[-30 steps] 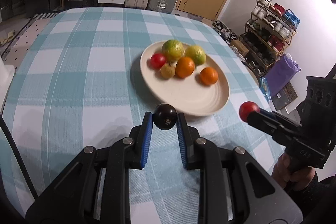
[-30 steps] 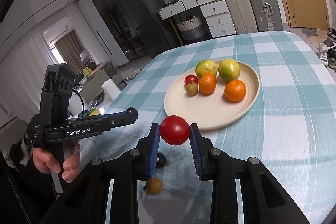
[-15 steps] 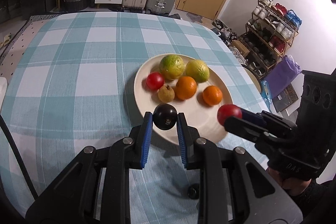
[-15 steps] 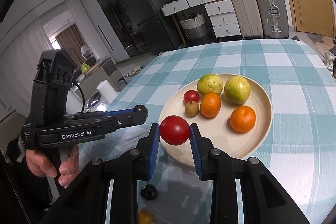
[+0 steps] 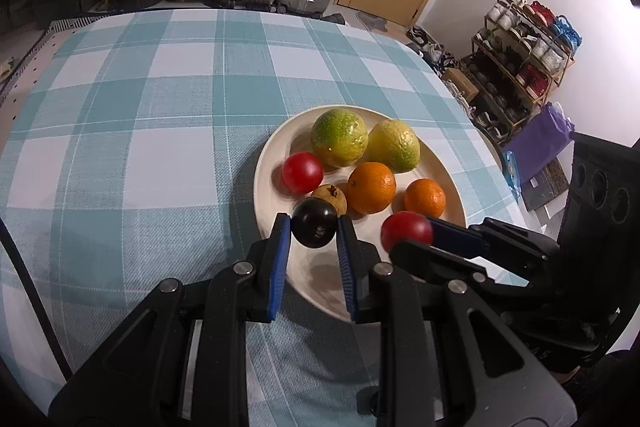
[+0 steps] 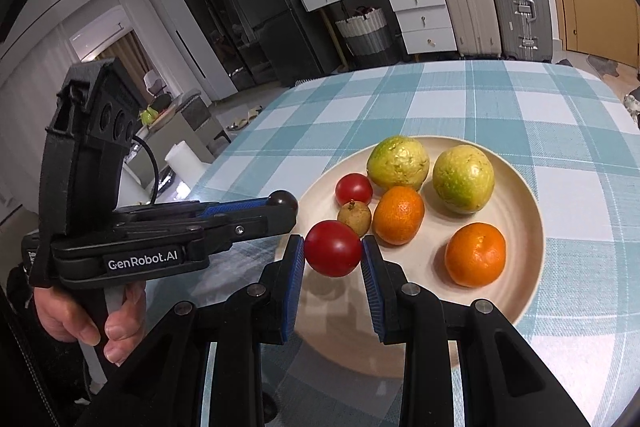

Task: Organize fruits
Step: 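Carry the plum and tomato with both tools onto the plate, then open both tools to release the plum and tomato on the plate, then withdraw both tools toward the remaining dark plum and brown fruit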

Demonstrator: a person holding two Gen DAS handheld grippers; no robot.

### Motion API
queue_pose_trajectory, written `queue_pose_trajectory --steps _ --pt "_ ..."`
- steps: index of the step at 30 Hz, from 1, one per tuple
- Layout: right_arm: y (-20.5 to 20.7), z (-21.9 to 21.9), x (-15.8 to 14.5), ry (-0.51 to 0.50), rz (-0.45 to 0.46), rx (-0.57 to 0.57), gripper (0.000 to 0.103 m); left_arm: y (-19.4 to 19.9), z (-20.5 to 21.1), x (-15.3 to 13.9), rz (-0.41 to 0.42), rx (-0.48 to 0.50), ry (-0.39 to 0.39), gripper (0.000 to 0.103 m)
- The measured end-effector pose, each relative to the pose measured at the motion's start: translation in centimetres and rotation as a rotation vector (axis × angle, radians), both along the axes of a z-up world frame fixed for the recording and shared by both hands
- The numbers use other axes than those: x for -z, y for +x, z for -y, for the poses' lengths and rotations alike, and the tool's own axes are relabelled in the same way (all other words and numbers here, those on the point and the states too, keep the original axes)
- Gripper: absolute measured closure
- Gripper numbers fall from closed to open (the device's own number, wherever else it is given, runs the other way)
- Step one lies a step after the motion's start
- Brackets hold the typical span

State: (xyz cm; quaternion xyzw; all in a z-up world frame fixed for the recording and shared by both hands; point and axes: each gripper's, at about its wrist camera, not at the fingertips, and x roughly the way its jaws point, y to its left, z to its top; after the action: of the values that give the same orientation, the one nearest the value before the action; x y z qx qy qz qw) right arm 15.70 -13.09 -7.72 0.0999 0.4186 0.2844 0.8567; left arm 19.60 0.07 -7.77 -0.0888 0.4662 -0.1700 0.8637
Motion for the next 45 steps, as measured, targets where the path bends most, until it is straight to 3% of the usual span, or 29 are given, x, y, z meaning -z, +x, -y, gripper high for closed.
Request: queue_pose_trajectory --steps 18,21,23,35,41,44,45 --pt "2.0 -1.2 1.5 -0.024 -0.031 0.008 0.073 2.7 0.3 1.7 -0.040 0.011 0.006 0.082" --pt "1.7 -1.1 1.1 -0.015 -0.014 0.011 0.061 2.8 0.1 1.5 -0.045 0.010 -0.003 0.082" --pt "1.2 -1.1 0.6 -0.012 0.017 0.013 0.054 2.6 0.1 1.3 -0.039 0.005 -0.002 0.079" --pt "-1.7 1.1 -1.1 -0.017 0.061 0.076 0.053 -0.5 -0.7 -0.8 -0.008 -0.025 0.008 0.066" --pt "-3.7 2.6 -1.8 -0.022 0.076 0.112 0.048 -3.0 -0.9 -1.6 0.011 -0.034 0.018 0.065" --pt "-4.6 3.3 -2.4 -0.017 0.099 0.132 0.037 -4.3 -0.7 -1.9 0.023 -0.035 0.037 0.054" --pt "-5.0 3.4 -2.6 -0.016 0.110 0.137 0.036 -4.9 -0.6 -2.1 0.036 -0.042 0.060 0.046"
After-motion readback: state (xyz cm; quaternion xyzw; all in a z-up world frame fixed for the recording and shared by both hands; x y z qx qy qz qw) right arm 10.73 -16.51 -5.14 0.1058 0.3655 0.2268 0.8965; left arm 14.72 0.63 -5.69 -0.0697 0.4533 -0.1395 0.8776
